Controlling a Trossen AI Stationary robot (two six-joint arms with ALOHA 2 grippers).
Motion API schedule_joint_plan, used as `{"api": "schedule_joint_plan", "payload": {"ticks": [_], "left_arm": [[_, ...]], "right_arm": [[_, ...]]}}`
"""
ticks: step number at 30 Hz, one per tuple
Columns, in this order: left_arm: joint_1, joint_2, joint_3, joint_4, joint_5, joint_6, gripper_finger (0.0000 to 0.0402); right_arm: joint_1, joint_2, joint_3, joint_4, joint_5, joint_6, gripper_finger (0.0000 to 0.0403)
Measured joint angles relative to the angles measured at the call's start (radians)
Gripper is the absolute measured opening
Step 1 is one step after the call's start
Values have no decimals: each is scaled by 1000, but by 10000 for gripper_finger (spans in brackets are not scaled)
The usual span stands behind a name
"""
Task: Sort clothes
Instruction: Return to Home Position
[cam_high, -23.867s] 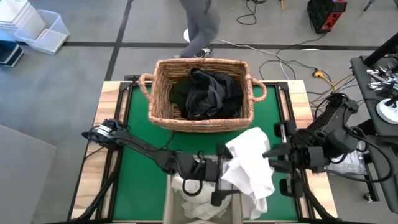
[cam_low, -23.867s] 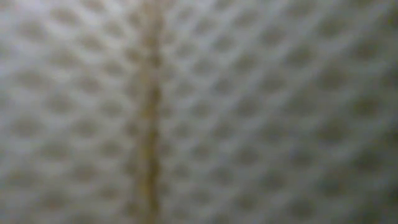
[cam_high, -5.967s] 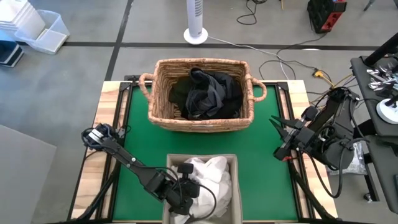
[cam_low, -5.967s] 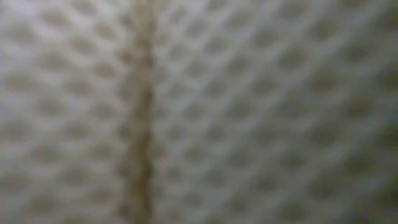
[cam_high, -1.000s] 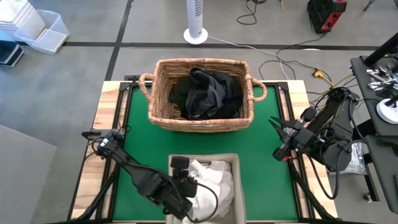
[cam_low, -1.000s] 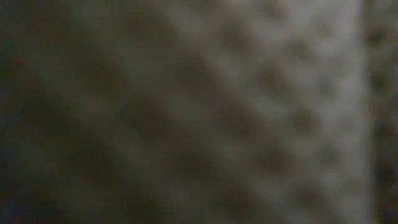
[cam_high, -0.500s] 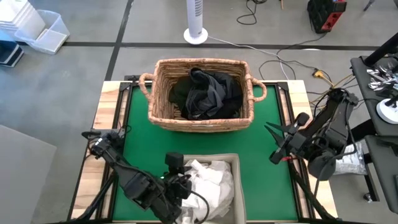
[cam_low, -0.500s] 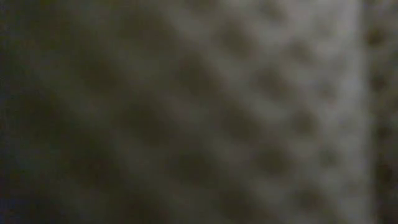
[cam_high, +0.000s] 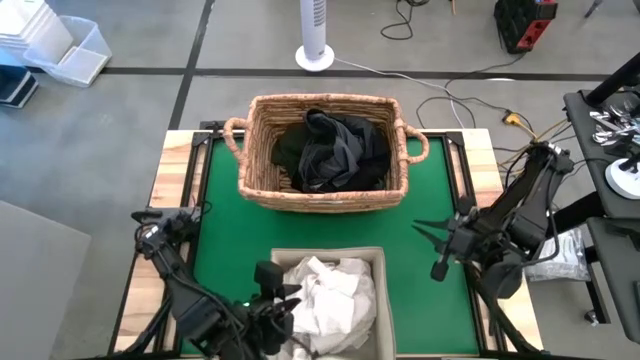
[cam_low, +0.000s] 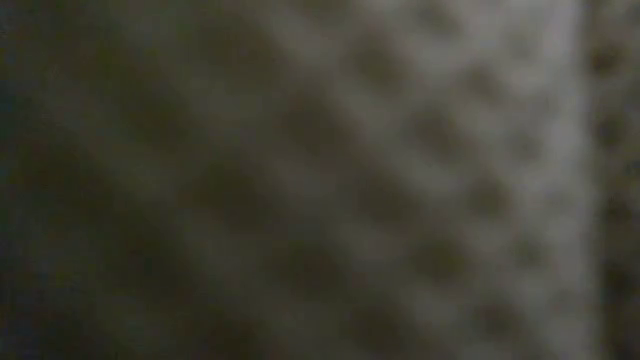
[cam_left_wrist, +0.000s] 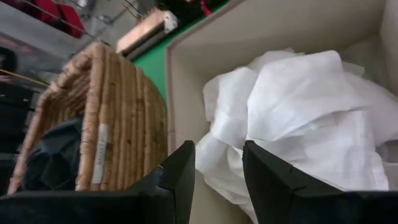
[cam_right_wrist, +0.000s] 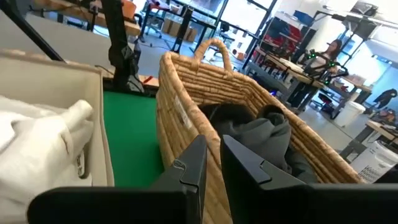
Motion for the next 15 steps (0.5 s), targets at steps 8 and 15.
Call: {"api": "schedule_joint_plan", "payload": {"ticks": [8, 15], "left_arm": [[-59, -2, 0, -85, -128, -131, 115], [-90, -2, -22, -84, -180, -194, 115]], "right_arm": [[0, 0, -55, 2, -1, 50, 38], [1, 1, -82, 16, -66, 69, 38]]}}
